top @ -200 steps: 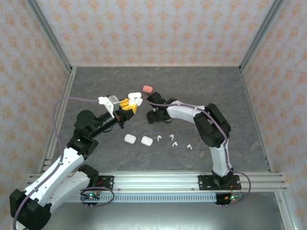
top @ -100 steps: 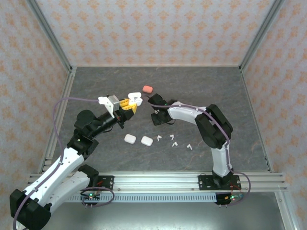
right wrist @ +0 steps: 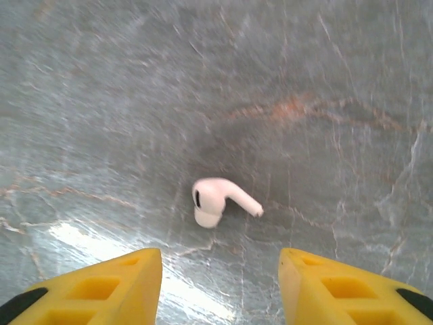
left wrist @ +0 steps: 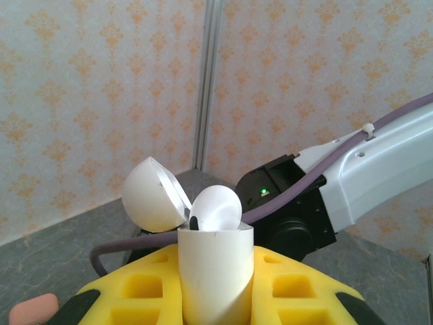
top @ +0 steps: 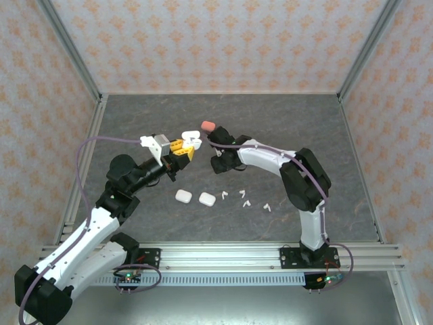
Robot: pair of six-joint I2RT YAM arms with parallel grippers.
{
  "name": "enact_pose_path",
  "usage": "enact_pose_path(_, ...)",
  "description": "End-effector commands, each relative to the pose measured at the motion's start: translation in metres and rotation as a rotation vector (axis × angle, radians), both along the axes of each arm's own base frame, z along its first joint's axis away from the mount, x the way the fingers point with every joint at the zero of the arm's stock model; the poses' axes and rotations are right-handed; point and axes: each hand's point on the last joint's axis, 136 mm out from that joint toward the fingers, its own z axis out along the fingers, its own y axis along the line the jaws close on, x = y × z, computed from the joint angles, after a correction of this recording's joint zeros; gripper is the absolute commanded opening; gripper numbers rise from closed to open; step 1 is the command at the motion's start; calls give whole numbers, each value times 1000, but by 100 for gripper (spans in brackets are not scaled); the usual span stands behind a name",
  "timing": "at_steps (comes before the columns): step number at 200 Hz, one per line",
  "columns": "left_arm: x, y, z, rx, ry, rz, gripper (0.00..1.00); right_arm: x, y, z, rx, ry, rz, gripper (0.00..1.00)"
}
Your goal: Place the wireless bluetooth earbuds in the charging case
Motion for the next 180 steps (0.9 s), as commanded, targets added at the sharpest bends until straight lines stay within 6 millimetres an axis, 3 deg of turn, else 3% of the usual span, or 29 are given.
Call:
enact_pose_path(1,-4,-1,15,-11,-44,-1,0,4,9,-4,-8,16,92,49)
enact_pose_path(72,-7,2,17,-9,-52,4,0,18,23,-24,-8,50,147,48)
enact_pose_path(131,-7,3,16,-7,-51,10,0,0,12,-39,-40,132,149,45)
enact_pose_path(180,-5,2,15,-8,-46,8,0,-9,4,-38,-53,145,143,42)
